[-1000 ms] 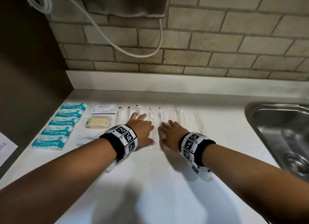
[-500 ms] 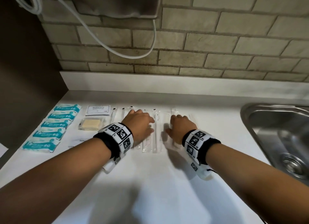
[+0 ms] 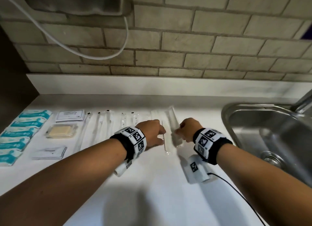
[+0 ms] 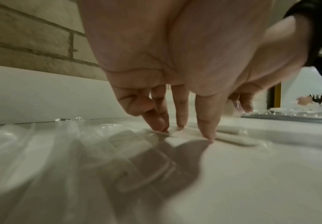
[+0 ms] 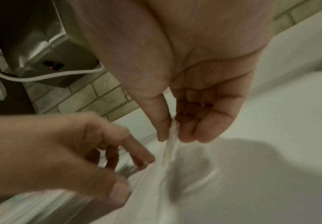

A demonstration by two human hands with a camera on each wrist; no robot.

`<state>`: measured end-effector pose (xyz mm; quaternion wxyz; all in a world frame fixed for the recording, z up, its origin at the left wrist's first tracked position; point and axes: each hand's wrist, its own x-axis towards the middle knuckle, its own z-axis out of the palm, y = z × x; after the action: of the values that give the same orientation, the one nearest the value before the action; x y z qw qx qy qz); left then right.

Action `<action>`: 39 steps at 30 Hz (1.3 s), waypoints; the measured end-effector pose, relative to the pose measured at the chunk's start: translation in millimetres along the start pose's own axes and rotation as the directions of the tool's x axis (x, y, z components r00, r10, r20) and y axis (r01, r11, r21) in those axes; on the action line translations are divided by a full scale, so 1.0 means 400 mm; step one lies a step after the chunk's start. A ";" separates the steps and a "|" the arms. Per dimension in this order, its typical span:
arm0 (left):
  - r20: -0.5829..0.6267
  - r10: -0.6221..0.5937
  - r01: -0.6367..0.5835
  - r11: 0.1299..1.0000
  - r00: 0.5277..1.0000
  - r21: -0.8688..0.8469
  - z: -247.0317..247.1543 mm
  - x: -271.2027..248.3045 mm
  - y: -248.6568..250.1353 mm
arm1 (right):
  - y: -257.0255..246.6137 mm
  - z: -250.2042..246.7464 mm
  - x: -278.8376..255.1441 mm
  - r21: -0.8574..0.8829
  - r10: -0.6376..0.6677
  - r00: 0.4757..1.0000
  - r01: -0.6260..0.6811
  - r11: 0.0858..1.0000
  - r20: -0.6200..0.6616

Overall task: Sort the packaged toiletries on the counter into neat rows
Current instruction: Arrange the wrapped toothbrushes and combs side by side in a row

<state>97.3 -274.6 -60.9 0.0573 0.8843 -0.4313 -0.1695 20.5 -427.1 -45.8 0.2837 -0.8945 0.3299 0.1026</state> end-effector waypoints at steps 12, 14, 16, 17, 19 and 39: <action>0.009 -0.004 0.003 0.995 1.000 0.095 0.017 0.025 0.048 | 0.148 -0.078 0.019 -0.259 0.008 0.998 0.008 0.966 0.063; -0.043 -0.052 0.054 0.997 0.998 0.059 0.013 0.020 0.047 | 0.147 -0.074 0.008 -0.353 0.019 0.999 -0.002 0.936 0.045; -0.090 -0.115 0.117 0.993 0.989 0.021 0.008 0.021 0.046 | 0.143 -0.074 -0.004 -0.368 -0.021 1.000 0.018 0.929 -0.003; -0.087 -0.144 0.148 0.988 0.986 0.046 0.007 0.022 0.044 | 0.137 -0.072 -0.009 -0.363 -0.071 0.997 0.058 0.930 -0.022; -0.039 -0.171 0.174 0.980 0.985 0.096 0.013 0.024 0.039 | 0.116 -0.064 -0.016 -0.328 -0.198 0.979 0.175 0.928 -0.039; -0.055 -0.329 0.327 0.944 0.943 -0.047 0.032 0.008 0.094 | 0.056 0.027 0.014 -0.213 -0.070 0.991 0.093 0.973 0.110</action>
<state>66.7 -300.0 -64.4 0.0584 0.9473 -0.2729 -0.1570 10.3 -437.7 -66.5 0.2047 -0.9266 0.2648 0.1716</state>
